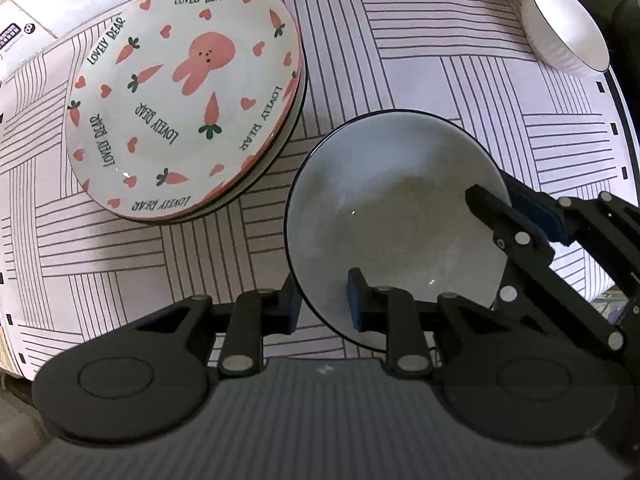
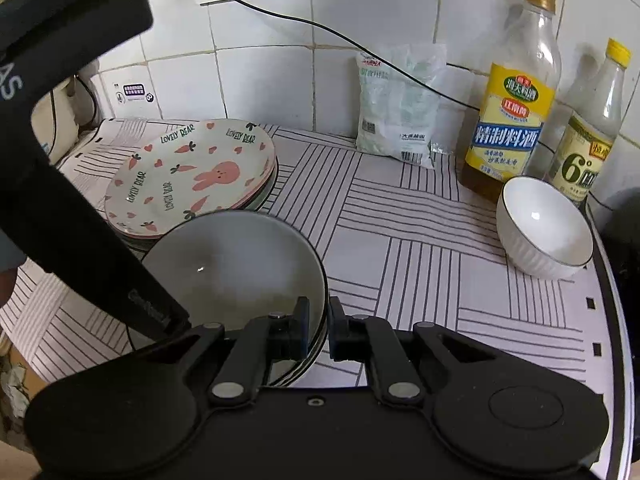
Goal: Organize plates and bowls
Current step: 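Carry the second white bowl and lower it into the first bowl, then open both grippers and move them to a third white bowl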
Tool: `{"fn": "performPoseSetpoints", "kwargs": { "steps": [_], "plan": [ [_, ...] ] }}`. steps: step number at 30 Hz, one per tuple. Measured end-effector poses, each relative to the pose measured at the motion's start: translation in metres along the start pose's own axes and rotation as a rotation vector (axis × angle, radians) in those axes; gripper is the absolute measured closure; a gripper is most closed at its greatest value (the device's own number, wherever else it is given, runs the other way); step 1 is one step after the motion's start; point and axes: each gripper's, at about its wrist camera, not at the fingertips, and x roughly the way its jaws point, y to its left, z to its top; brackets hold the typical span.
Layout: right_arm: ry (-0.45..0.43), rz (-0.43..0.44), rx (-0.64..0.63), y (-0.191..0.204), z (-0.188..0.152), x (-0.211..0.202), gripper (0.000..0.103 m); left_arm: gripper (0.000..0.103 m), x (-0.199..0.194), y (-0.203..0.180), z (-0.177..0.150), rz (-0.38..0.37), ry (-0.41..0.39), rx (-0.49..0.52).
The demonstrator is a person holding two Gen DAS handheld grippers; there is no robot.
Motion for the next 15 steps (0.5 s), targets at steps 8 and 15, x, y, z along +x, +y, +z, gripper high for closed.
{"fn": "performPoseSetpoints", "kwargs": {
  "steps": [8, 15],
  "plan": [
    [0.027, 0.065, 0.122, -0.013, 0.011, -0.006, 0.071, 0.069, -0.021, -0.002, -0.001, 0.011, -0.050, 0.027],
    [0.007, 0.059, 0.103, -0.015, 0.022, -0.037, 0.055, 0.061, -0.060, -0.001, -0.006, 0.021, -0.114, 0.059]
  ]
}}
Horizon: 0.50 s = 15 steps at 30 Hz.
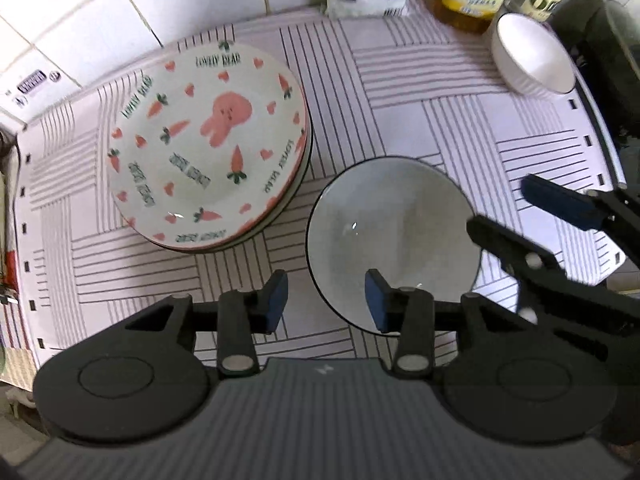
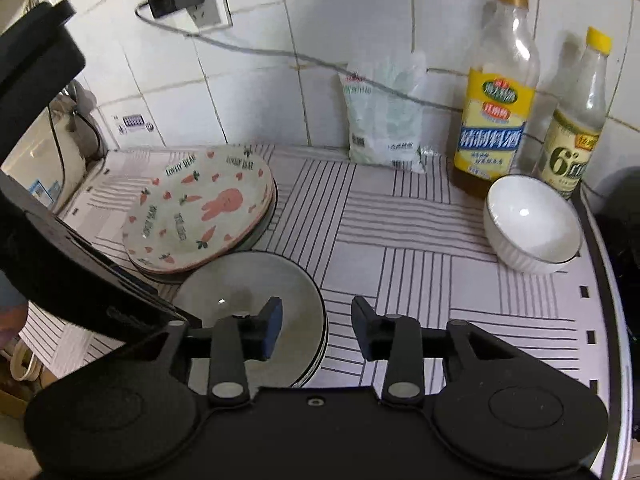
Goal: Organize plates and bowls
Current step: 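Open both grippers and move them to a third white bowl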
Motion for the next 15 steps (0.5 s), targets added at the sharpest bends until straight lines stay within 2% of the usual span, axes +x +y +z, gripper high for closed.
{"fn": "performPoseSetpoints", "kwargs": {
  "steps": [1, 3, 9, 15],
  "plan": [
    [-0.012, 0.008, 0.002, 0.000, 0.000, -0.007, 0.047, 0.060, -0.005, 0.000, 0.000, 0.000, -0.010, 0.003],
    [-0.024, 0.011, 0.008, -0.001, 0.000, -0.019, 0.042, 0.057, -0.017, -0.002, -0.002, -0.008, -0.032, 0.009],
    [-0.041, -0.025, -0.015, -0.007, -0.007, -0.048, 0.037, 0.052, -0.040, -0.013, -0.004, -0.015, -0.074, 0.044],
    [-0.059, -0.072, -0.030, -0.023, -0.017, -0.068, 0.030, 0.043, -0.053, -0.033, 0.003, -0.034, -0.115, 0.080]
  ]
}}
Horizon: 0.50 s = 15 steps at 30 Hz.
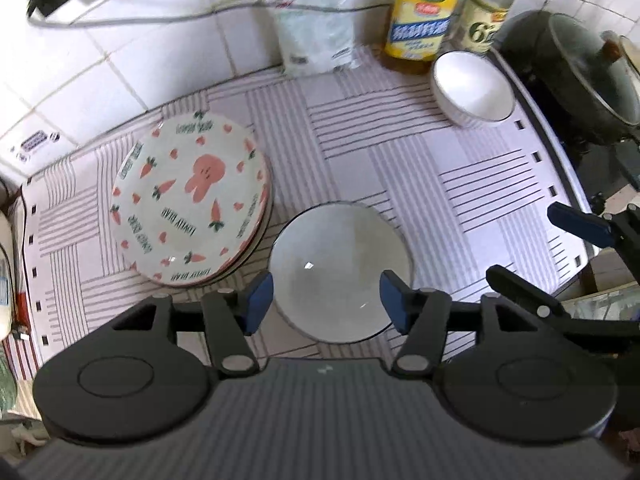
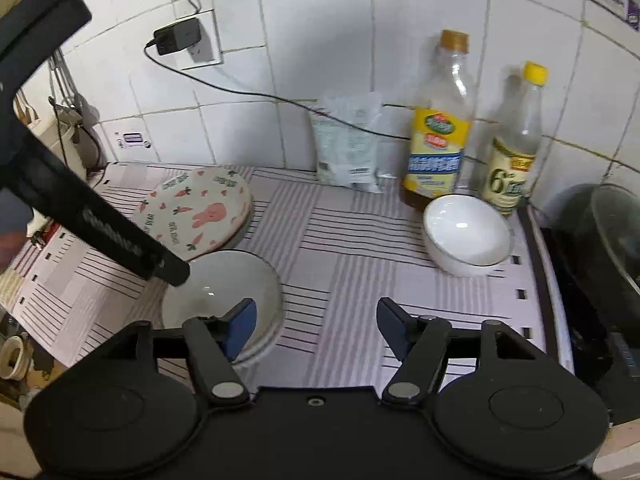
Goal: Organize plates and bowls
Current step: 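Open both grippers and move them to a third white bowl, then grasp the third white bowl rim with both grippers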
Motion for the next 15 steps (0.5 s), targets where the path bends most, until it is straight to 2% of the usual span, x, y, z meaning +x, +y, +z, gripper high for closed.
{"fn": "performPoseSetpoints", "kwargs": {
  "steps": [4, 7, 10, 15],
  "plan": [
    [-0.034, -0.036, -0.001, -0.018, -0.002, -0.006, 0.028, 0.037, -0.005, -0.013, 0.014, -0.024, -0.037, 0.018],
    [-0.068, -0.054, 0.014, -0.036, -0.003, -0.005, 0.028, 0.037, -0.004, -0.022, 0.028, -0.046, -0.055, 0.025],
    [-0.061, -0.096, 0.053, -0.053, -0.001, 0.000, 0.028, 0.037, -0.002, -0.027, 0.043, -0.076, -0.065, 0.024],
    [-0.090, -0.100, 0.114, -0.074, -0.003, 0.009, 0.028, 0.037, 0.009, -0.039, 0.068, -0.109, -0.088, 0.023]
  ]
}}
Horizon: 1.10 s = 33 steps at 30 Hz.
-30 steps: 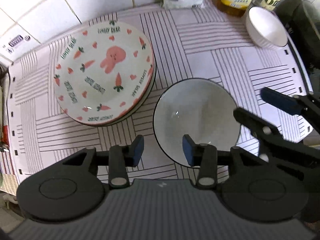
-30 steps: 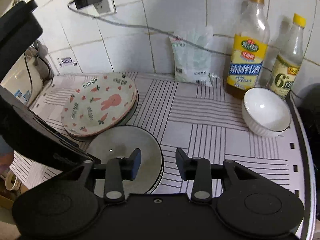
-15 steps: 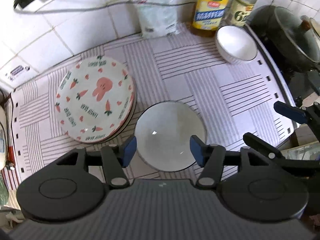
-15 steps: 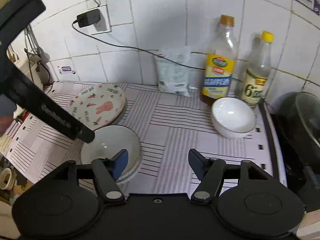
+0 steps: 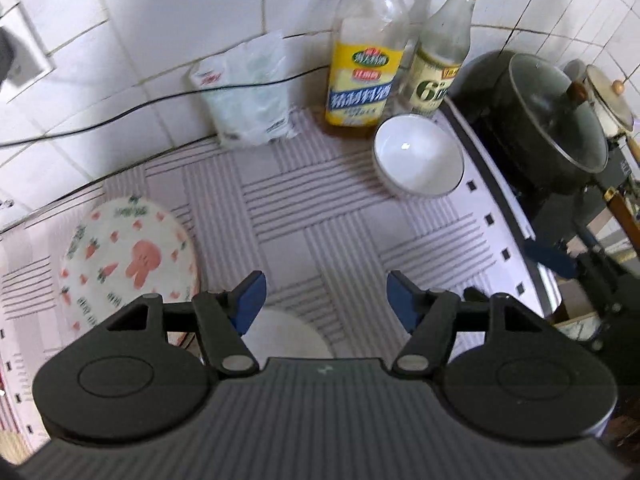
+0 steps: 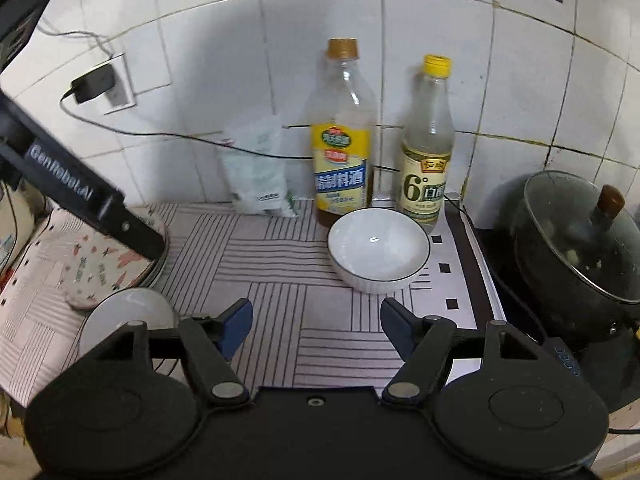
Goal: Organize plates and bowls
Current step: 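Grasp the third white bowl rim with both grippers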
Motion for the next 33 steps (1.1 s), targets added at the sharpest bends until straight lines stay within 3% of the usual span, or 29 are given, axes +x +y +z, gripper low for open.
{"fn": "performPoseSetpoints", "kwargs": {
  "steps": [7, 13, 16, 17, 19, 28, 33],
  "plan": [
    [-0.015, -0.021, 0.091, -0.023, -0.006, 0.034, 0.028, 0.037, 0.046, -0.015, 0.027, -0.066, -0.029, 0.041],
    [0.032, -0.042, 0.068, -0.028, -0.006, 0.062, 0.028, 0.037, 0.097, -0.019, 0.047, -0.072, -0.022, 0.034],
    [0.009, -0.043, 0.047, -0.027, -0.009, 0.076, 0.027, 0.037, 0.118, -0.016, 0.057, -0.089, -0.022, -0.015],
    [-0.012, -0.031, 0.036, -0.026, -0.011, 0.080, 0.026, 0.037, 0.125, -0.016, 0.060, -0.102, -0.019, -0.027],
    [-0.023, -0.022, 0.033, -0.024, -0.012, 0.089, 0.013, 0.037, 0.136, -0.017, 0.066, -0.123, -0.023, -0.040],
    [-0.042, -0.089, 0.140, -0.035, -0.018, 0.132, 0.012, 0.037, 0.184, -0.037, 0.086, -0.104, -0.033, 0.032],
    [-0.065, -0.135, 0.103, -0.041, -0.014, 0.151, 0.010, 0.039, 0.200, -0.037, 0.098, -0.108, -0.021, 0.052]
  ]
}}
